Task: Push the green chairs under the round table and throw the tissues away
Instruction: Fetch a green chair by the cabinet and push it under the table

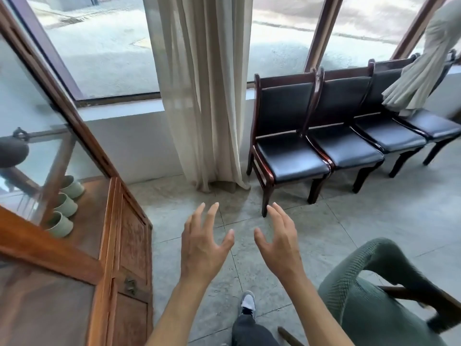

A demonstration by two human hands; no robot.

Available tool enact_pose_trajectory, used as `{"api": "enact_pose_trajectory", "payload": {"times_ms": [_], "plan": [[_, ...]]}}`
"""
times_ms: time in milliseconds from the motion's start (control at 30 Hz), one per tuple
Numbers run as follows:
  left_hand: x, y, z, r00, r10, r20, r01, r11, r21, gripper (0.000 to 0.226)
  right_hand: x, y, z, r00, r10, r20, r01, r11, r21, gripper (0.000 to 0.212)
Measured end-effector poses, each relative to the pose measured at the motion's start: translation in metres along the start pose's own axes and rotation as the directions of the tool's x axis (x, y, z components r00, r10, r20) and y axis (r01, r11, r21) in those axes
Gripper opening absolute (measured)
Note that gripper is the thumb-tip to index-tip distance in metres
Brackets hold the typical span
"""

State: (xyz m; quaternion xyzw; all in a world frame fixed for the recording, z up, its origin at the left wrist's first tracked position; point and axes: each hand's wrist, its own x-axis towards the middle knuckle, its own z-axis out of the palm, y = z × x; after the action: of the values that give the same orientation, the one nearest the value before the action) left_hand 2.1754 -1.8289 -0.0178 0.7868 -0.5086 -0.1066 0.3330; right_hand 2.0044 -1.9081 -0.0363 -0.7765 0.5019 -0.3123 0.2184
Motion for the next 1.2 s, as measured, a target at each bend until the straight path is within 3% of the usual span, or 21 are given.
{"api": "enact_pose_trajectory", "payload": {"times_ms": [333, 667, 933, 1200], "plan": [[0.116, 0.042, 0.069, 0.987, 0.125, 0.099, -0.123, 0.992, -0.025, 0.07, 0.091, 0.064, -0.009, 0.986, 0.133, -0.099, -0.133, 0.991, 0.001, 0.062], [0.227, 0.128, 0.164, 0.936, 0.279, 0.215, -0.269, 0.96, -0.078, 0.07, 0.187, 0.148, -0.057, 0.925, 0.296, -0.238, -0.304, 0.953, 0.006, 0.064], [0.26, 0.204, 0.234, 0.817, 0.475, 0.328, -0.444, 0.88, -0.167, 0.07, 0.199, 0.205, -0.117, 0.798, 0.446, -0.406, -0.482, 0.876, 0.016, 0.066], [0.255, 0.285, 0.309, 0.598, 0.656, 0.461, -0.584, 0.75, -0.31, 0.071, 0.163, 0.255, -0.167, 0.569, 0.6, -0.563, -0.687, 0.723, 0.075, 0.062]]}}
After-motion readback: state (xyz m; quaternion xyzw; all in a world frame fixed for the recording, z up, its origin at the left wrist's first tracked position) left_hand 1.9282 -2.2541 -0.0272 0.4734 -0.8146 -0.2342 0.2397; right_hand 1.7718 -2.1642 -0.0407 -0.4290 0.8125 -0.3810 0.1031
